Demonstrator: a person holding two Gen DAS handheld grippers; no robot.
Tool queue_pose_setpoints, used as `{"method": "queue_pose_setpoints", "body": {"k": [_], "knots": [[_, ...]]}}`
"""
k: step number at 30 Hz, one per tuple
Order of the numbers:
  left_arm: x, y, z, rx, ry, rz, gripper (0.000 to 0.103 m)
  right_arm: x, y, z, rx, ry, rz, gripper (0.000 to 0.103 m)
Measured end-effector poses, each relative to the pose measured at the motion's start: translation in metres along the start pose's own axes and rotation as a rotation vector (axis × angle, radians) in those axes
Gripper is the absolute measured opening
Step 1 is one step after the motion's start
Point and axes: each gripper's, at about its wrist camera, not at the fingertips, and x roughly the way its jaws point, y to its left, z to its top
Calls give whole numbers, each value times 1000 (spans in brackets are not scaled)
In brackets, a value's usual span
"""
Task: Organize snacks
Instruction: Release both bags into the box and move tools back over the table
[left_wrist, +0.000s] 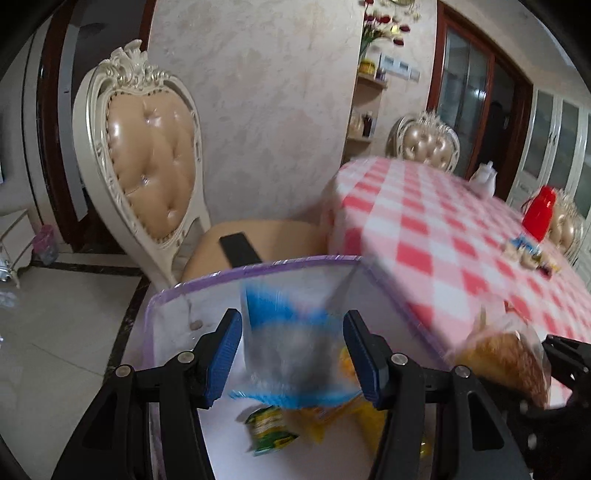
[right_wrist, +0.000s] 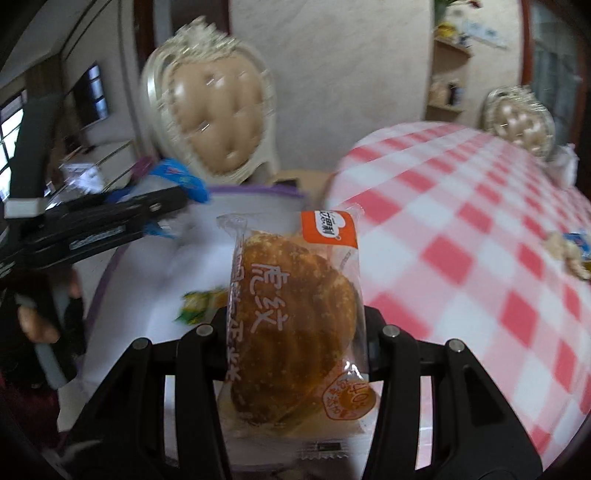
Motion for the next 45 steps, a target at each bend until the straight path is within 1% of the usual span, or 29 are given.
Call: {"method": "queue_pose_setpoints", "body": {"k": [1, 3, 4, 5, 6, 9, 12, 14, 16, 18, 21, 22, 24, 25, 26, 28, 30, 31, 33, 35, 39, 40, 42, 43, 45], "knots": [[2, 1, 0, -13, 2, 25, 60, 4, 3, -2, -2, 10, 32, 52], [3, 3, 2, -40, 7, 44, 70, 10, 7, -5, 3, 36, 102, 54], [3, 1, 5, -54, 3, 49, 79, 11, 7, -6, 9, 46, 131, 58], [2, -2, 7, -57, -6, 47, 83, 9, 5, -6, 16, 38, 142, 61], [2, -7, 10, -52, -14, 42, 83, 5, 1, -7, 22, 21, 135, 62], [0, -40, 24, 2, -37, 17, 84, -14, -25, -10, 58, -23, 68, 66], [4, -86, 39, 58, -47, -63, 86, -39, -70, -14, 131, -65, 5, 69], [14, -128, 49, 87, -31, -145, 91, -62, -109, -22, 185, -93, -74, 72], [28, -171, 58, 119, 11, -238, 92, -81, -153, -31, 246, -110, -161, 75], [51, -231, 66, 172, 66, -323, 92, -97, -201, -42, 324, -116, -233, 77], [80, -303, 68, 241, 120, -397, 92, -118, -275, -66, 465, -111, -352, 78], [99, -336, 68, 267, 159, -425, 92, -126, -300, -77, 516, -112, -393, 78], [119, -373, 67, 281, 202, -460, 92, -143, -345, -96, 625, -125, -453, 78], [132, -395, 66, 285, 201, -489, 92, -152, -364, -107, 679, -140, -475, 78], [138, -410, 66, 303, 192, -494, 92, -162, -381, -116, 731, -158, -491, 78], [152, -448, 64, 412, 193, -478, 92, -176, -407, -134, 830, -182, -518, 78], [162, -473, 63, 522, 187, -471, 92, -179, -420, -144, 875, -169, -535, 78], [165, -485, 63, 594, 167, -449, 92, -180, -423, -145, 878, -157, -545, 78], [171, -489, 67, 640, 149, -447, 92, -178, -420, -142, 863, -158, -558, 78], [180, -485, 74, 658, 173, -486, 92, -175, -414, -137, 830, -154, -530, 78], [196, -476, 80, 721, 198, -481, 92, -157, -406, -134, 774, -107, -477, 78], [199, -473, 80, 734, 211, -487, 92, -153, -404, -132, 760, -89, -477, 78], [205, -472, 78, 767, 239, -494, 92, -153, -398, -131, 737, -86, -492, 78], [207, -470, 76, 802, 247, -488, 92, -154, -397, -131, 737, -90, -486, 78], [210, -466, 79, 811, 252, -508, 92, -155, -399, -133, 759, -92, -470, 78]]}}
